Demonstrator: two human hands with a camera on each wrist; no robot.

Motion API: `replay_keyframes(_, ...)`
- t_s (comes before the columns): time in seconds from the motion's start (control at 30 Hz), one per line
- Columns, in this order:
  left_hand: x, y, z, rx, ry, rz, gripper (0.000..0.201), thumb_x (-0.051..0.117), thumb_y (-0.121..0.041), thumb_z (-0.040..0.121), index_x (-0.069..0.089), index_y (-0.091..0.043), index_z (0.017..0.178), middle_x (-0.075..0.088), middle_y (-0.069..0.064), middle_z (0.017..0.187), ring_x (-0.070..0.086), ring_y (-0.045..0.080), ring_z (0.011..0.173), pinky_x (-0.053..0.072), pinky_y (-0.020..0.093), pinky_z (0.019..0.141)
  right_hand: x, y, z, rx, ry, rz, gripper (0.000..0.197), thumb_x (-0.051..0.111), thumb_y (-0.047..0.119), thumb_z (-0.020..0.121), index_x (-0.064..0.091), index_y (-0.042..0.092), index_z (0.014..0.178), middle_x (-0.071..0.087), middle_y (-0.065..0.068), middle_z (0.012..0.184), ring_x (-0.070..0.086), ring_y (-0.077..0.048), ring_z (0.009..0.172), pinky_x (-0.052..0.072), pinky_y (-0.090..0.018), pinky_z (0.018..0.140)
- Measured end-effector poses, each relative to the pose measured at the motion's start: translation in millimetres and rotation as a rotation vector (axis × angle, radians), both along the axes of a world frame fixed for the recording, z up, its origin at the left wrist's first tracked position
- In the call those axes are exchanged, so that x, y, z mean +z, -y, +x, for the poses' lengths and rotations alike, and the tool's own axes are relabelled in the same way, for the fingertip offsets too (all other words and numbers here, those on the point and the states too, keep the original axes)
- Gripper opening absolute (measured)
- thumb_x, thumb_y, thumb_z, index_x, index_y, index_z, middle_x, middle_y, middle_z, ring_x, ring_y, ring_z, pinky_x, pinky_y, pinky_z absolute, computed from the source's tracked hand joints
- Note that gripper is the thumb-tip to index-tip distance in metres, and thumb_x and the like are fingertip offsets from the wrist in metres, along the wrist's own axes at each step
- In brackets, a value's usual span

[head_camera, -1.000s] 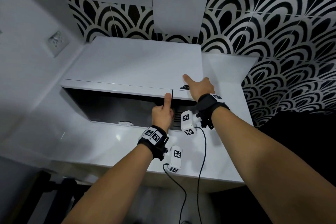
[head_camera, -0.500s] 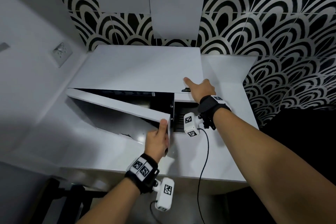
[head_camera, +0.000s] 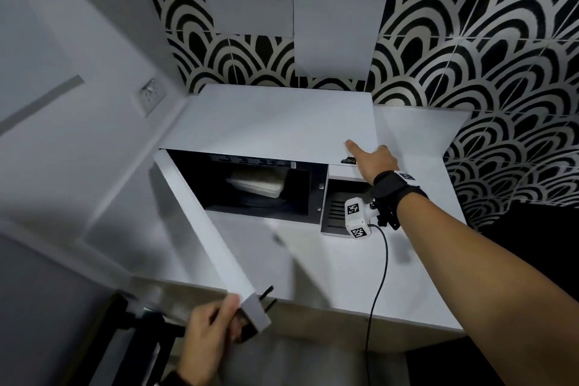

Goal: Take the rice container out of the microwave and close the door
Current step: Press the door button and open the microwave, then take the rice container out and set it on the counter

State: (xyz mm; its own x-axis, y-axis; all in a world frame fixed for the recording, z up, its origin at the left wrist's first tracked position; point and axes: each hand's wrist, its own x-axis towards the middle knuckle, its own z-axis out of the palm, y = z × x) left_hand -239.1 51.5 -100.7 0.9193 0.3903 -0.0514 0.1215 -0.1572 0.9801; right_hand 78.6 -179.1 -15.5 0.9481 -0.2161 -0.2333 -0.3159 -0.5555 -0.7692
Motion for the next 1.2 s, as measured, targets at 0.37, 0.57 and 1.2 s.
replay_keyframes(0.37, 8, -75, -89, 0.392, -0.026, 0.324, 0.043, 0.048, -0.052, 0.081, 0.066, -0.023, 0.106, 0.073, 0.005, 0.095, 0.066, 0.023, 0.09, 0.05, 0.031, 0.074, -6, 3, 3, 0.044, 0.024, 0.012, 0.092, 0.056, 0.07, 0.079, 0.039, 0.002, 0.138, 0.051, -0.02, 0.14, 0.051, -0.038, 0.124, 0.044, -0.043, 0.098)
replay_keyframes(0.57, 38, -78, -111, 0.476, -0.11, 0.424, 0.03, 0.061, -0.059, 0.085, 0.066, -0.033, 0.099, 0.073, 0.004, 0.097, 0.063, -0.009, 0.085, 0.04, 0.0, 0.066, -15, 12, 8, 0.097, 0.032, 0.006, 0.091, 0.055, 0.071, 0.079, 0.038, 0.001, 0.136, 0.051, -0.022, 0.139, 0.05, -0.04, 0.125, 0.042, -0.045, 0.1)
replay_keyframes(1.2, 28, -46, 98, -0.046, 0.124, 0.573, 0.02, 0.055, -0.024, 0.097, 0.071, -0.017, 0.106, 0.067, -0.008, 0.106, 0.064, 0.009, 0.104, 0.051, 0.03, 0.088, -26, -18, -154, 0.484, 0.64, 0.159, 0.016, 0.055, 0.025, 0.092, 0.068, 0.017, 0.097, 0.069, 0.01, 0.102, 0.063, -0.004, 0.103, 0.044, -0.018, 0.093)
